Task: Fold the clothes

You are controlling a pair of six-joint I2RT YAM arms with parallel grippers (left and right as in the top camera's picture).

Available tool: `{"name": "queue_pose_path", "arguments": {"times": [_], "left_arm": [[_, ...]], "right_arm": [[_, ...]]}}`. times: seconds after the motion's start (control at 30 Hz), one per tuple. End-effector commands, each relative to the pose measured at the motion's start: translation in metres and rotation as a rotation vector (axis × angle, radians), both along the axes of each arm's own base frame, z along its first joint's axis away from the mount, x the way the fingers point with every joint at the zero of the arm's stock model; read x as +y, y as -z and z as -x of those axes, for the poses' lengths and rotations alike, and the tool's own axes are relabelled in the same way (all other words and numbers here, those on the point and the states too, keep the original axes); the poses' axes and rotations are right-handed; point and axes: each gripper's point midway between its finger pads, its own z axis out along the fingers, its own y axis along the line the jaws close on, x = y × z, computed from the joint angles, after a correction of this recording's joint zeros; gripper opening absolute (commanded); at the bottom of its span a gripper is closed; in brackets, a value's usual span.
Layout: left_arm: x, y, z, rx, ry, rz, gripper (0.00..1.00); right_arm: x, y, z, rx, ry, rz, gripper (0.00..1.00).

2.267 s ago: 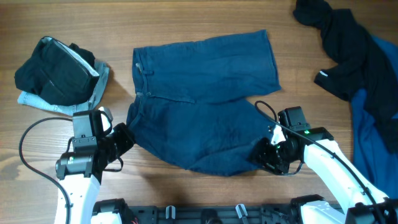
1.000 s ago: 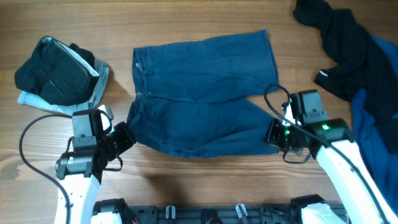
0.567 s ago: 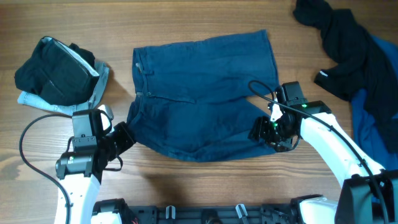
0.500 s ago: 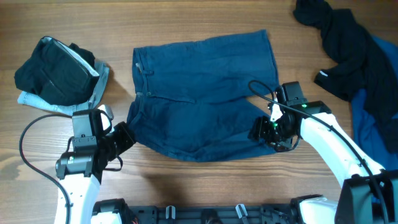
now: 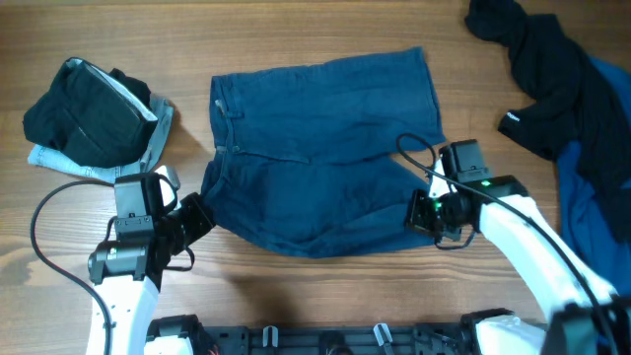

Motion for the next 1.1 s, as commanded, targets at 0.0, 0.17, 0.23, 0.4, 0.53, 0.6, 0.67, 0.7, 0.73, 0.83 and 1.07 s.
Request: {"name": "queue_pose_path", "arguments": {"times": [0.0, 0.17, 0.23, 0.4, 0.53, 0.6, 0.67, 0.7, 0.73, 0.83, 1.07], "left_arm": [[0.000, -0.017, -0.006, -0.046, 0.025, -0.017, 0.04], [0.001, -0.053, -0.005, -0.119, 0.024, -0.026, 0.04], [0.000, -0.065, -0.001, -0.141, 0.023, -0.029, 0.04], [-0.001, -0.076, 0.004, -0.179, 0.024, -0.031, 0.04], [-0.010, -0.090, -0.006, -0.245, 0.053, 0.023, 0.04], [-0.009, -0.093, -0.010, -0.265, 0.051, 0.017, 0.04], [-0.006, -0.090, -0.014, -0.260, 0.039, 0.001, 0.04], [-0.002, -0.088, -0.017, -0.256, 0.026, -0.016, 0.04], [0.001, -0.086, -0.021, -0.250, 0.017, -0.028, 0.04], [0.004, -0.082, -0.046, -0.275, 0.019, -0.035, 0.04], [0.006, -0.050, -0.122, -0.315, 0.023, -0.003, 0.04]], "right_arm": [[-0.020, -0.052, -0.011, -0.134, 0.009, 0.104, 0.04], [-0.039, -0.115, -0.005, -0.292, 0.093, 0.131, 0.04], [-0.044, -0.147, -0.006, -0.389, 0.149, 0.119, 0.04], [-0.050, -0.211, -0.019, -0.596, 0.191, 0.095, 0.04], [-0.040, -0.215, -0.056, -0.644, 0.174, 0.048, 0.04], [-0.028, -0.212, -0.082, -0.660, 0.149, -0.005, 0.04], [-0.016, -0.200, -0.111, -0.650, 0.120, -0.059, 0.04], [-0.013, -0.195, -0.122, -0.649, 0.117, -0.066, 0.04], [-0.012, -0.186, -0.138, -0.652, 0.117, -0.066, 0.04], [-0.012, -0.166, -0.177, -0.659, 0.123, -0.064, 0.04], [-0.035, -0.167, -0.240, -0.823, 0.180, -0.062, 0.04]]}}
